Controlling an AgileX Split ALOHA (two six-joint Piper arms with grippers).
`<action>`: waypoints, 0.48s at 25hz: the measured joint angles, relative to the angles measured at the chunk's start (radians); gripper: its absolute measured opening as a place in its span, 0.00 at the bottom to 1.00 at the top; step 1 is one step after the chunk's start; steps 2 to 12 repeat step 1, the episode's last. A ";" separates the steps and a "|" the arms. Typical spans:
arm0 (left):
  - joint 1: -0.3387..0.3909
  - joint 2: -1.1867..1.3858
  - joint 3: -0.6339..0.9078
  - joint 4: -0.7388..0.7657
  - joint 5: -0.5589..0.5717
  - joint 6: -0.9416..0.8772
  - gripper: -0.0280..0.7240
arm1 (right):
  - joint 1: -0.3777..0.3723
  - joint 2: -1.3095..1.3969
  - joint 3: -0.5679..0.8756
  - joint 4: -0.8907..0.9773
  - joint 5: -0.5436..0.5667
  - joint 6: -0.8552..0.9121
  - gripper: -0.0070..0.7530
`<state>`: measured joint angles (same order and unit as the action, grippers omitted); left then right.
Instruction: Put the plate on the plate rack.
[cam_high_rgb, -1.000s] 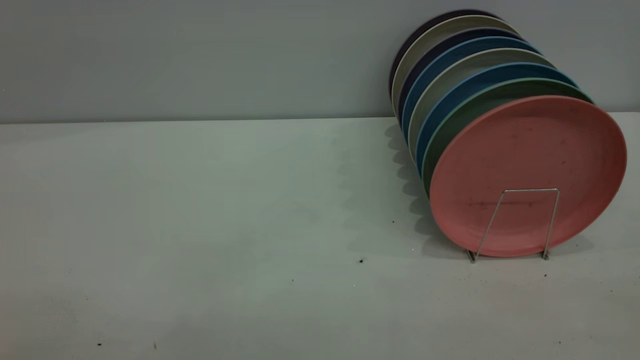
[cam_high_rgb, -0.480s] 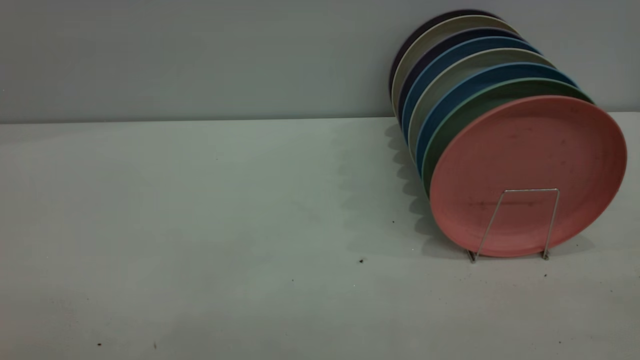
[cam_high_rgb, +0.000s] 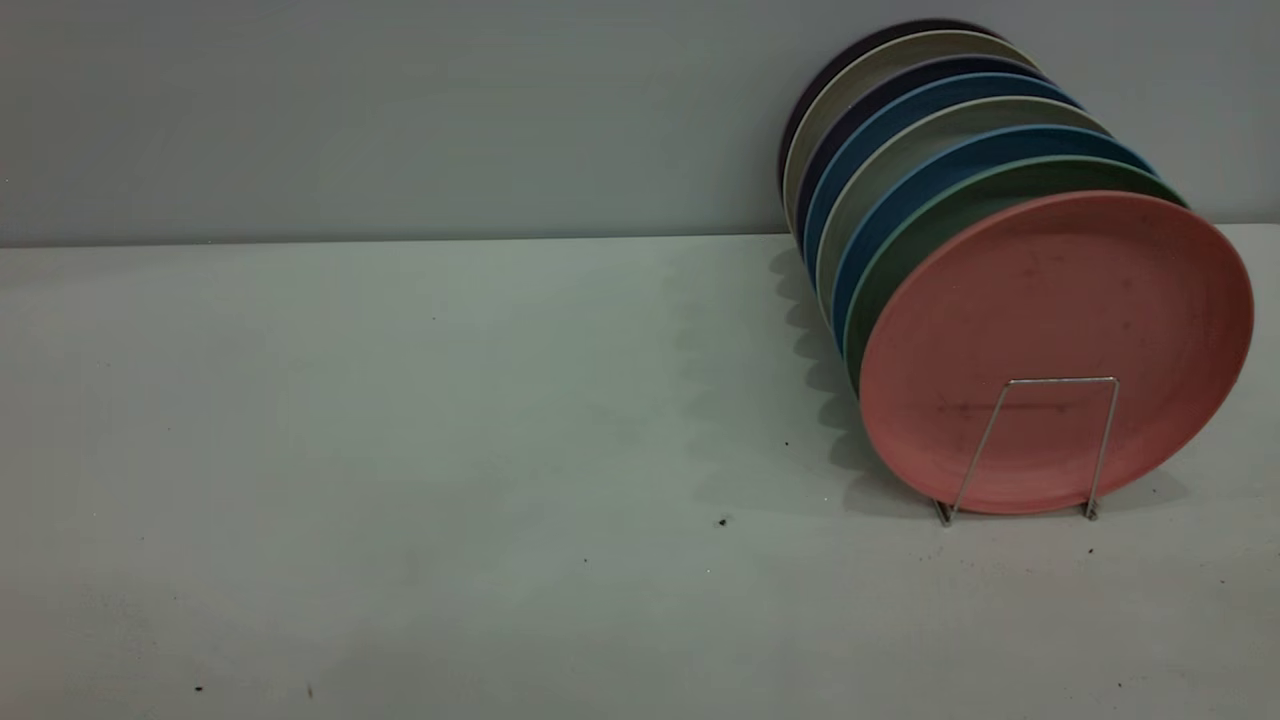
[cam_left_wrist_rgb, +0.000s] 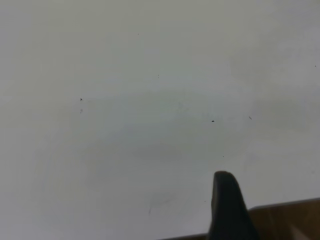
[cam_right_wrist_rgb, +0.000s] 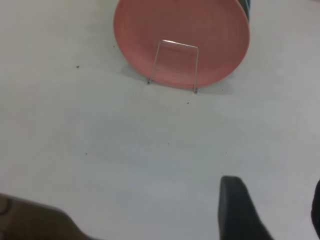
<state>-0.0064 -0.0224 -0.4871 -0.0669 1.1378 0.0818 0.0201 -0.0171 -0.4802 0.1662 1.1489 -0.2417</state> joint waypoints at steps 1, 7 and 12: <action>0.000 0.000 0.000 0.000 0.000 0.000 0.67 | 0.000 0.000 0.000 0.000 0.000 0.000 0.50; 0.000 0.000 0.000 0.000 0.000 0.000 0.67 | 0.000 0.000 0.000 0.000 0.000 0.000 0.50; 0.000 0.000 0.000 0.000 0.000 0.000 0.67 | 0.000 0.000 0.000 0.000 0.000 0.000 0.50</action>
